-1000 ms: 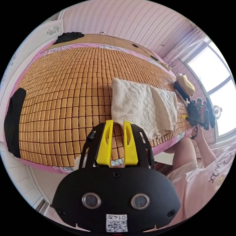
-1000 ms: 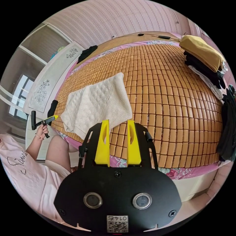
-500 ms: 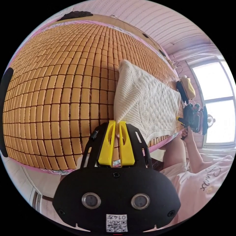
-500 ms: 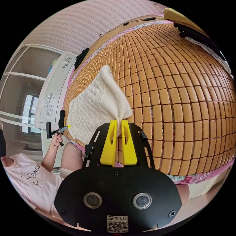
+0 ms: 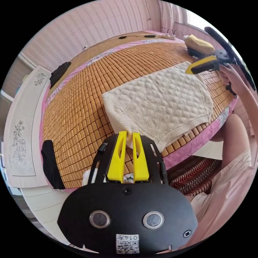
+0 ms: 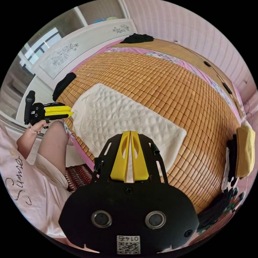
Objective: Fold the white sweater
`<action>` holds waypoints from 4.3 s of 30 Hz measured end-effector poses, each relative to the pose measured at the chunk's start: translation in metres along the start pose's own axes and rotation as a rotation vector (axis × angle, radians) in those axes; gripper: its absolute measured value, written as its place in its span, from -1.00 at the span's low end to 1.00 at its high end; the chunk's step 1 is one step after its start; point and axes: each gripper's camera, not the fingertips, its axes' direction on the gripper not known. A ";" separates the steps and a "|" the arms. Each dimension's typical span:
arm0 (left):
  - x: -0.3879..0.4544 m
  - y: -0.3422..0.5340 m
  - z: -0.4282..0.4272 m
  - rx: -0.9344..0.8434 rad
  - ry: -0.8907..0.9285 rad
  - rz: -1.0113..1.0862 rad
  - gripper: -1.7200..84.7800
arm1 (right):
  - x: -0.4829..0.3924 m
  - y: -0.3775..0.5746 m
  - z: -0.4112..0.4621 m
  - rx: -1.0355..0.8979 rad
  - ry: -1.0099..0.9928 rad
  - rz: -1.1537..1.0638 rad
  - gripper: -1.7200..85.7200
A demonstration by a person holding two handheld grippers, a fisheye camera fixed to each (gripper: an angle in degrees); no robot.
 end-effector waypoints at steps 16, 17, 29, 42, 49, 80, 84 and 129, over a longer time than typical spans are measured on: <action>0.071 -0.016 -0.031 0.139 0.356 0.091 -0.86 | -0.050 -0.143 0.113 -0.384 0.109 -0.162 -0.97; 0.090 -0.030 -0.028 0.150 0.432 0.120 -0.86 | -0.048 -0.146 0.114 -0.407 0.093 -0.159 -0.97; 0.154 -0.052 -0.024 0.079 0.400 0.332 -0.90 | -0.014 -0.140 0.086 -0.399 0.044 -0.136 -0.97; 0.269 -0.080 -0.056 0.144 0.449 0.525 -0.66 | 0.139 0.232 -0.068 0.221 -0.062 0.668 -0.76; 0.259 -0.074 -0.063 0.140 0.376 0.474 -0.88 | 0.186 0.301 -0.063 0.347 -0.296 0.731 -0.66; 0.195 0.039 -0.130 0.402 0.757 0.450 -0.87 | 0.190 0.381 -0.201 0.450 -0.474 0.653 -0.79; 0.156 0.060 -0.098 0.321 0.693 0.317 -0.85 | 0.144 0.252 -0.157 0.318 -0.508 0.465 -0.76; 0.039 0.096 0.145 0.084 0.826 -0.200 -0.81 | -0.002 0.154 0.029 0.213 -0.449 0.458 -0.79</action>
